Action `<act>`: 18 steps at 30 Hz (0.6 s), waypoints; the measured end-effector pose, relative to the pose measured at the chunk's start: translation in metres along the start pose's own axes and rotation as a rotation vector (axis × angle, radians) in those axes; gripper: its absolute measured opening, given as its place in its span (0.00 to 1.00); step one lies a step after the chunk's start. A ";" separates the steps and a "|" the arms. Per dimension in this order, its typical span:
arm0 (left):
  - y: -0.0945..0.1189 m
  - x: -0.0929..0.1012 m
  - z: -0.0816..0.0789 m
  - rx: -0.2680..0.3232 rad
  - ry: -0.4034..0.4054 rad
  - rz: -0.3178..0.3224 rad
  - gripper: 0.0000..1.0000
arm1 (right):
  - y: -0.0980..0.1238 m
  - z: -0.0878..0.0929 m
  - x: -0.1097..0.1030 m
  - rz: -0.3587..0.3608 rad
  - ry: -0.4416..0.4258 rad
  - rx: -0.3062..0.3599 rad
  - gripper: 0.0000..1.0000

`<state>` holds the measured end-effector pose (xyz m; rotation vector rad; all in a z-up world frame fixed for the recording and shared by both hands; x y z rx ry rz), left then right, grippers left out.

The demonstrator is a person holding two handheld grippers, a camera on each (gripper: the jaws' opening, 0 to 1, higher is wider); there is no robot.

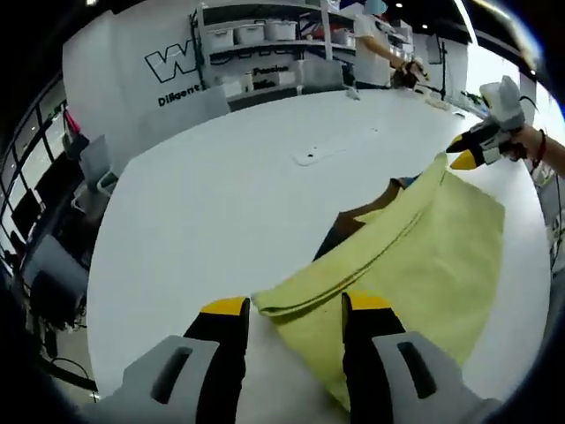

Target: Fold the garment on the visible template until the final outline fits inside the template.

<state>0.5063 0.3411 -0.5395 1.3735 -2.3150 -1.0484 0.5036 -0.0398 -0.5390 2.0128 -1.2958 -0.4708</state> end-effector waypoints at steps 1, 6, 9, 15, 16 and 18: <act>-0.004 -0.002 0.003 -0.012 -0.027 -0.008 0.46 | -0.002 0.003 0.000 0.005 0.004 -0.010 0.30; -0.010 -0.001 0.014 -0.049 -0.078 -0.041 0.51 | -0.012 0.008 -0.003 0.034 0.012 -0.011 0.36; -0.015 -0.007 0.014 -0.047 -0.047 -0.045 0.51 | -0.015 0.009 -0.003 0.048 0.026 -0.024 0.35; -0.023 -0.015 0.007 -0.024 -0.019 -0.079 0.47 | -0.024 -0.001 0.003 0.055 -0.033 0.041 0.36; -0.025 -0.018 0.004 -0.012 0.002 -0.086 0.46 | -0.025 -0.003 0.004 0.062 -0.048 0.054 0.36; -0.028 -0.021 0.002 0.002 0.070 -0.107 0.44 | -0.026 -0.008 0.009 0.077 -0.083 0.085 0.36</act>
Point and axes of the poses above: the point that each gripper's makers call its tool centre point, and the gripper's own axes: y roughly backward along the fingers, x roughly to its right, z roughly out of its underside, the point moved 9 cm from there along y, roughly backward along the fingers, and after that the axes turned 2 degrees about -y, right-handed, at the moved point
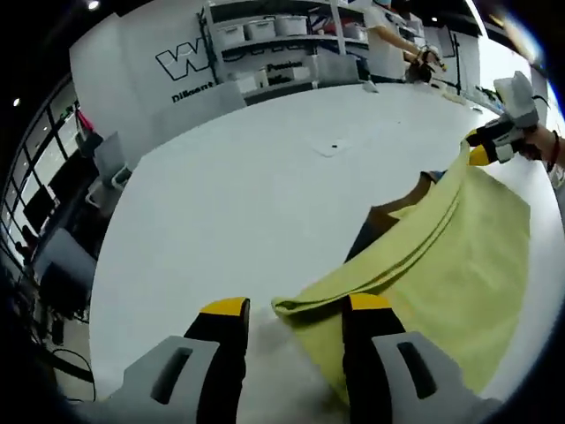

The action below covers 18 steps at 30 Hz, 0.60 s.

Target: Fold the garment on the visible template until the final outline fits inside the template.

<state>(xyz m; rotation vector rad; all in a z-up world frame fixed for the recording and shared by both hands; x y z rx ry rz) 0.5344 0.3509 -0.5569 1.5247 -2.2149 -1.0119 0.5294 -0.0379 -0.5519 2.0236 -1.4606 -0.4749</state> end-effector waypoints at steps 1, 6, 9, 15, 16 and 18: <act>-0.002 -0.002 -0.001 -0.004 0.013 0.012 0.43 | -0.001 -0.002 0.002 0.006 -0.008 0.003 0.36; -0.002 -0.008 -0.008 0.042 0.094 -0.032 0.45 | 0.002 -0.004 0.009 0.031 -0.066 0.010 0.37; -0.002 -0.013 -0.009 0.043 0.131 -0.052 0.45 | 0.005 -0.003 0.012 0.040 -0.093 0.010 0.37; 0.004 -0.011 -0.003 0.027 0.160 -0.054 0.43 | 0.009 0.001 0.010 0.028 -0.115 -0.016 0.37; 0.005 -0.010 -0.001 0.019 0.169 -0.046 0.44 | 0.010 0.003 0.009 0.017 -0.122 -0.019 0.37; 0.008 -0.008 0.002 0.011 0.182 -0.023 0.45 | 0.011 0.003 0.007 0.017 -0.125 -0.022 0.39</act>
Point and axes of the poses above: the point that each gripper's makers call its tool centre point, and the gripper's own axes: y roughly backward along the fingers, x roughly to its right, z roughly out of its underside, the point moved 9 cm from there along y, roughly backward along the fingers, and after that the axes turned 2 degrees about -y, right-handed, at the moved point
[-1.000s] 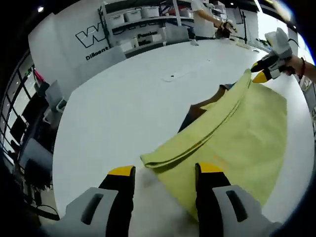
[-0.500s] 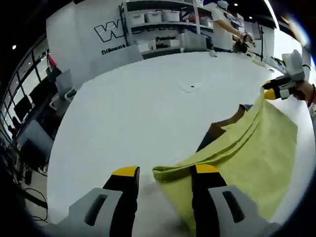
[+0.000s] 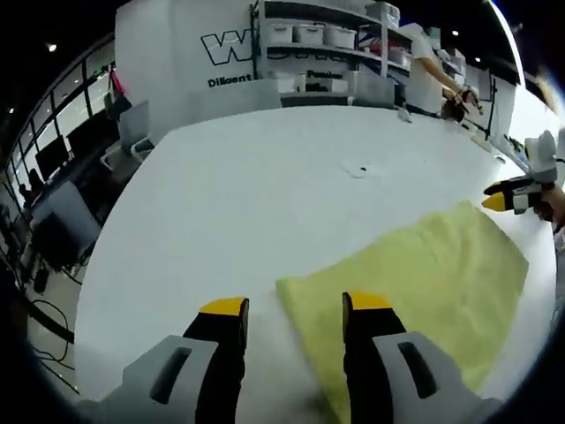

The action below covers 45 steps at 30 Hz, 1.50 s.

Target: Fold the garment on the visible template until the final outline fits inside the template.

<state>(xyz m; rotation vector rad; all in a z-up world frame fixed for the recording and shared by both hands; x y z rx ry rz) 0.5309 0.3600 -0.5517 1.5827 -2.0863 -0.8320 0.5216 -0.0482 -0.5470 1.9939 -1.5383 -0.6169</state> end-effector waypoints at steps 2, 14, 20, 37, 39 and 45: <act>0.005 0.005 0.003 0.002 0.054 0.031 0.48 | 0.001 0.002 -0.002 -0.004 -0.005 -0.007 0.41; 0.027 0.019 0.012 -0.022 0.033 0.058 0.69 | 0.010 0.017 -0.023 -0.109 -0.051 -0.063 0.71; 0.040 0.031 0.020 -0.029 0.034 0.077 0.77 | 0.018 0.027 -0.031 -0.141 -0.050 -0.064 0.78; 0.073 0.044 0.055 -0.080 0.067 0.112 0.75 | 0.051 0.069 -0.046 -0.172 -0.023 -0.126 0.76; 0.077 0.045 0.060 -0.085 0.069 0.111 0.74 | 0.054 0.071 -0.048 -0.169 -0.008 -0.122 0.75; 0.089 0.050 0.079 -0.105 0.051 0.107 0.65 | 0.063 0.077 -0.054 -0.182 -0.009 -0.124 0.72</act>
Point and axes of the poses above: the point that each gripper's makers call its tool centre point, and the gripper's own axes: y roughly backward along the fingers, x roughly to its right, z roughly out of its underside, the point moved 9 cm from there along y, roughly backward along the fingers, and after that the axes turned 2 degrees about -y, right-handed, at the moved point
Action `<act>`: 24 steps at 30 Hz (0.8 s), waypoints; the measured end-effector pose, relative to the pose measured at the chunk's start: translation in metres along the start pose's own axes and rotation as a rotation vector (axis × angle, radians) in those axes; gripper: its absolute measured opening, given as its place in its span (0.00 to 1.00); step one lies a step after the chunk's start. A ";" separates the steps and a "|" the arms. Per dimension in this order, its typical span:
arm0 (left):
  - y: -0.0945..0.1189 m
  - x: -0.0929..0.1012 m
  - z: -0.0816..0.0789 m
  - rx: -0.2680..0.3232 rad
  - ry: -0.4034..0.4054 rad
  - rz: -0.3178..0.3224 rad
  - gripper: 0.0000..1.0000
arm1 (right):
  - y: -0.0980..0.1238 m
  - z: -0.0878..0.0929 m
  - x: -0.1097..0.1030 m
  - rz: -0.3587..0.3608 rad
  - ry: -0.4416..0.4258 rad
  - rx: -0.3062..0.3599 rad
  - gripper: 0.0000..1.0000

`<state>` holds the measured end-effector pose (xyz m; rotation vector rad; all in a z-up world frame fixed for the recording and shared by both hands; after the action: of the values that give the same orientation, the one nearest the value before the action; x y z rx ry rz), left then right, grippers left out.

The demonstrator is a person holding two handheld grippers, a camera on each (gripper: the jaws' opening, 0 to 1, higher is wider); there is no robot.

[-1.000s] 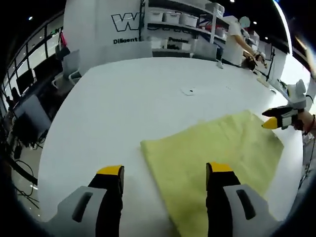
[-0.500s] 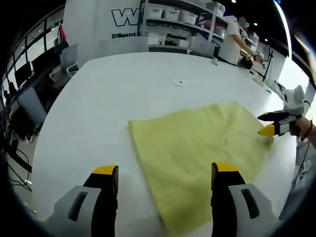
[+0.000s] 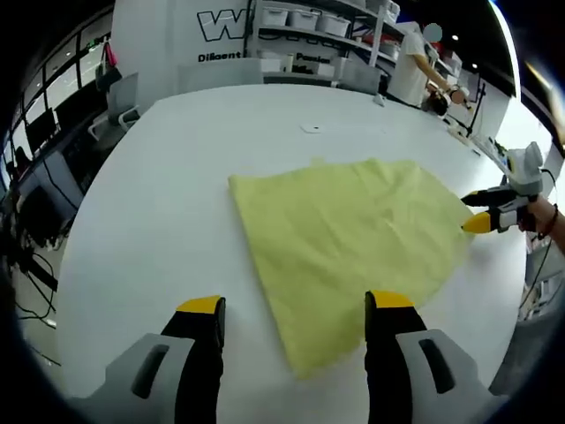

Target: Fold the garment on the visible template until the final outline fits inside the template.

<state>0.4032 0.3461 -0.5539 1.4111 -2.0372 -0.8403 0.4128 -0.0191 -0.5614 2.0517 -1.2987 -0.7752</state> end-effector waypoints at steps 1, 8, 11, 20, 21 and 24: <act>0.001 0.001 0.003 -0.008 0.004 0.000 0.65 | 0.001 0.002 -0.001 -0.003 -0.002 0.002 0.71; 0.006 0.006 0.016 -0.032 0.050 0.019 0.54 | 0.006 0.013 -0.005 -0.002 -0.016 -0.011 0.63; 0.008 0.007 0.021 -0.049 0.045 0.011 0.48 | 0.009 0.021 -0.005 0.007 -0.003 -0.026 0.60; 0.014 0.015 0.021 -0.067 0.049 0.007 0.28 | 0.015 0.027 -0.001 0.011 -0.017 -0.031 0.36; 0.014 0.015 0.021 -0.070 0.048 0.003 0.27 | 0.016 0.028 -0.001 0.014 -0.016 -0.030 0.34; 0.015 0.016 0.022 -0.070 0.047 -0.012 0.24 | 0.019 0.030 0.001 0.032 -0.023 -0.028 0.27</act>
<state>0.3727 0.3391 -0.5571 1.3932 -1.9468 -0.8669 0.3801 -0.0319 -0.5670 2.0010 -1.3226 -0.8000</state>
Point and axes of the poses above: the point that each gripper's makers call its tool centre point, and the gripper's own axes: y roughly backward along the fingers, x roughly to its right, z roughly out of its underside, the point moved 9 cm from there along y, roughly backward along the fingers, and after that the axes turned 2 degrees about -y, right-handed, at the moved point
